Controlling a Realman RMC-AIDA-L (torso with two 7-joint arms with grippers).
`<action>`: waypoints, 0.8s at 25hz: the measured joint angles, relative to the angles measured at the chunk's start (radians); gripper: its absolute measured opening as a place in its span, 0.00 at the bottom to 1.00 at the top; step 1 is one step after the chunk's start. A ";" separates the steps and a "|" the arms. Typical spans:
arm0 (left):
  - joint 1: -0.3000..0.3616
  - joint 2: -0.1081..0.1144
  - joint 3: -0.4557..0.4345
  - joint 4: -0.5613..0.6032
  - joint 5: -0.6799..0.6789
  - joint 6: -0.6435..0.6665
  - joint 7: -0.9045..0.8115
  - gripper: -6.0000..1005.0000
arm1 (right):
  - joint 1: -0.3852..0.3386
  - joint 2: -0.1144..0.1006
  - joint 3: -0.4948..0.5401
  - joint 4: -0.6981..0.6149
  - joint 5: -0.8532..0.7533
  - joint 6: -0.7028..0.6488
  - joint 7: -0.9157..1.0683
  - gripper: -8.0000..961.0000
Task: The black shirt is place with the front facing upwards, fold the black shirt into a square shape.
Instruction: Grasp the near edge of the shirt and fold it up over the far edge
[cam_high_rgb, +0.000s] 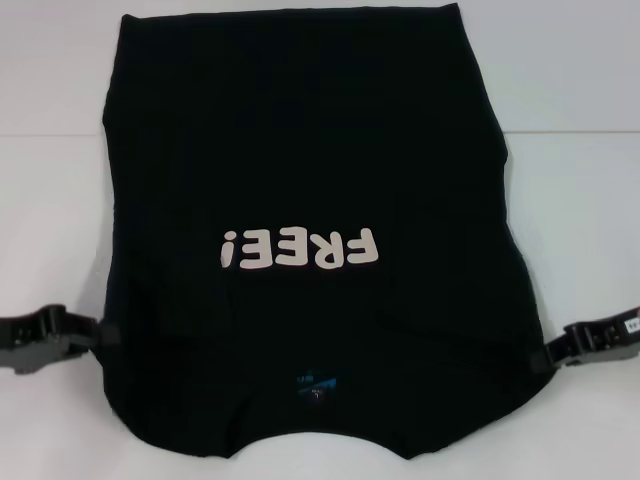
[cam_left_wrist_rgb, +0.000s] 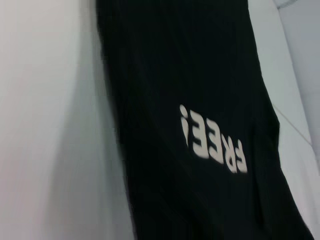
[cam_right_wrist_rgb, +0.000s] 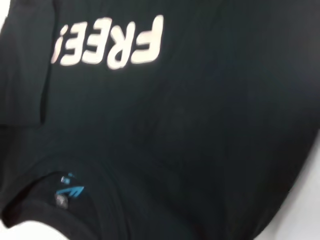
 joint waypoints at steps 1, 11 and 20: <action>-0.001 0.001 0.001 0.001 0.007 0.021 0.001 0.05 | -0.003 -0.004 0.000 -0.002 -0.001 -0.020 0.000 0.10; 0.058 -0.019 0.004 0.106 0.143 0.272 0.008 0.05 | -0.149 -0.026 0.029 -0.184 0.002 -0.284 0.038 0.08; 0.009 -0.018 0.004 0.082 0.152 0.181 -0.025 0.05 | -0.139 0.006 0.047 -0.178 0.056 -0.327 0.013 0.08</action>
